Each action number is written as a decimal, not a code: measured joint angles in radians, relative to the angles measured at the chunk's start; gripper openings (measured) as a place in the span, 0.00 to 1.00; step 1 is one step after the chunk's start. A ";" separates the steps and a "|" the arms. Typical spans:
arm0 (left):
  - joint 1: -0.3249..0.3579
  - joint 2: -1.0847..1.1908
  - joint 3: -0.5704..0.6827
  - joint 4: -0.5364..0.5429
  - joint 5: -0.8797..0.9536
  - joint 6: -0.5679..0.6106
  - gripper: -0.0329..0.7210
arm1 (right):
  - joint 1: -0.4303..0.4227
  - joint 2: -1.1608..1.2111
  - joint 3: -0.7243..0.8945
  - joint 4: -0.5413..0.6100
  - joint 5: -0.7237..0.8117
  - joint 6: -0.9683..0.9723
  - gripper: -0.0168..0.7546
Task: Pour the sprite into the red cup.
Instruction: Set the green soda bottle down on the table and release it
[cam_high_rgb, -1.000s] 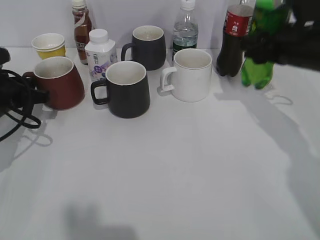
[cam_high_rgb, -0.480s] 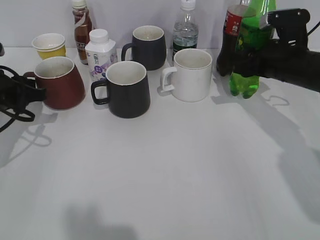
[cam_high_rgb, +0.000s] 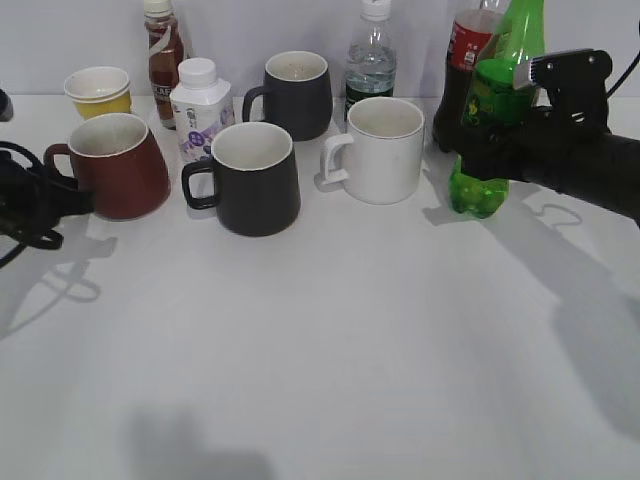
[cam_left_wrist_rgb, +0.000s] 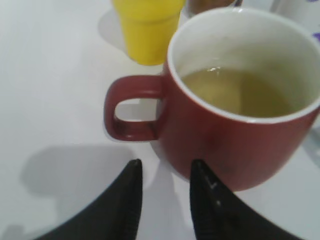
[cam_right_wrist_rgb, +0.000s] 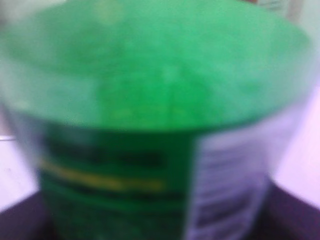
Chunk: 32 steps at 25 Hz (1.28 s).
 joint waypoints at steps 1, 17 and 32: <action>0.000 -0.015 0.000 0.000 0.012 0.000 0.39 | 0.000 0.000 0.005 0.000 -0.006 0.000 0.55; 0.000 -0.288 0.002 0.001 0.315 0.000 0.39 | 0.000 -0.059 0.010 0.000 0.143 0.000 0.78; 0.000 -0.563 -0.003 0.011 0.653 -0.001 0.39 | 0.000 -0.301 0.194 -0.114 0.374 0.220 0.78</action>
